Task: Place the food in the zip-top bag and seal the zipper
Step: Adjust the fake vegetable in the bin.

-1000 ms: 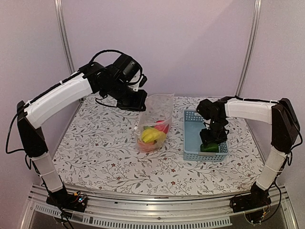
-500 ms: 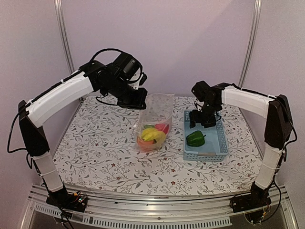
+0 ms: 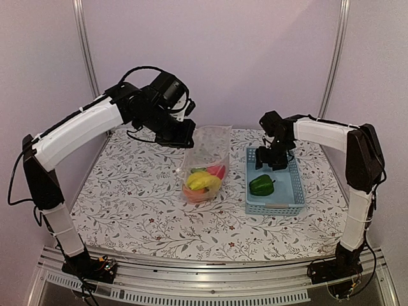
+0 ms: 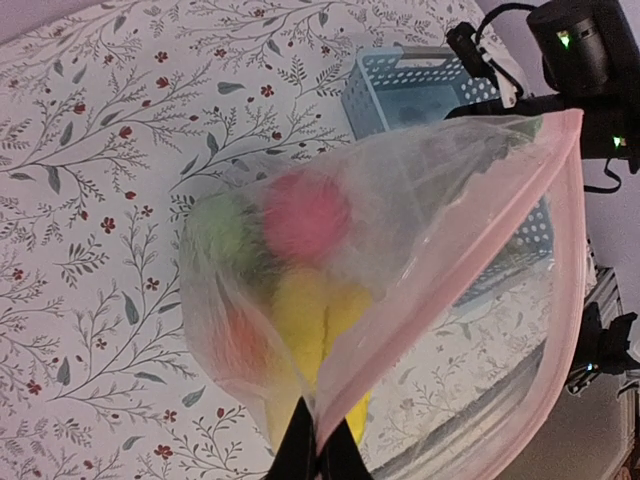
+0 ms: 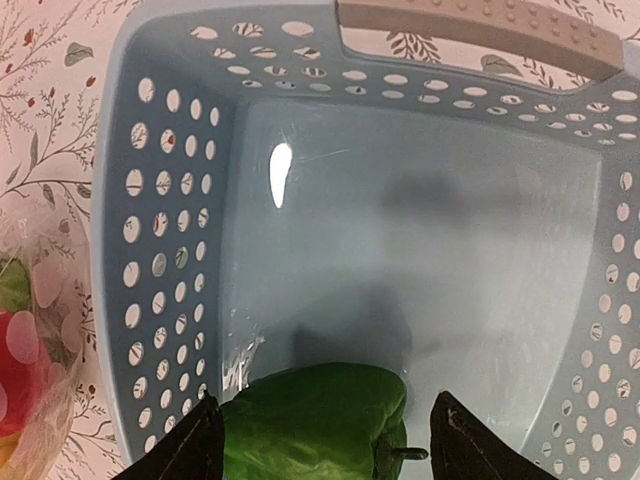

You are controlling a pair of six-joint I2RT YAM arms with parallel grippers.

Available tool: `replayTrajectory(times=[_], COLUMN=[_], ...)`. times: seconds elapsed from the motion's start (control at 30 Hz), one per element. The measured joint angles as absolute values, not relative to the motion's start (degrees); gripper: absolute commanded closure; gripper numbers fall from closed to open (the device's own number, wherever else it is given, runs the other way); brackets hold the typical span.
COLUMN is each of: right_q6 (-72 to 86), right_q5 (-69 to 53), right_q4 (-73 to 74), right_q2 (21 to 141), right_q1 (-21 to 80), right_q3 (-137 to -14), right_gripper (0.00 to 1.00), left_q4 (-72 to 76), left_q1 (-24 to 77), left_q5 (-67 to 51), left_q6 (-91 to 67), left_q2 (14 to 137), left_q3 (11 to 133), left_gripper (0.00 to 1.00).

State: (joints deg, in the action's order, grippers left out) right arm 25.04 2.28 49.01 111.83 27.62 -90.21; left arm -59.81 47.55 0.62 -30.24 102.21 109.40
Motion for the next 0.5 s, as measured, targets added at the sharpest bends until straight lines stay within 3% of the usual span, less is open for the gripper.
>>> replayTrajectory(times=[0.27, 0.5], right_q6=[25.74, 26.98], right_q5=[-4.49, -13.52], right_q4=[44.31, 46.63], right_q2=[111.7, 96.53], right_q1=[27.22, 27.24], right_q3=[-82.3, -64.64], right_gripper=[0.27, 0.25], left_q4=[-59.24, -59.11], left_q1=[47.51, 47.44], left_q5=[0.49, 0.25], left_q6=[-30.46, -30.41], left_q2=[101.19, 100.82], left_q3=[107.61, 107.48], left_gripper=[1.0, 1.0])
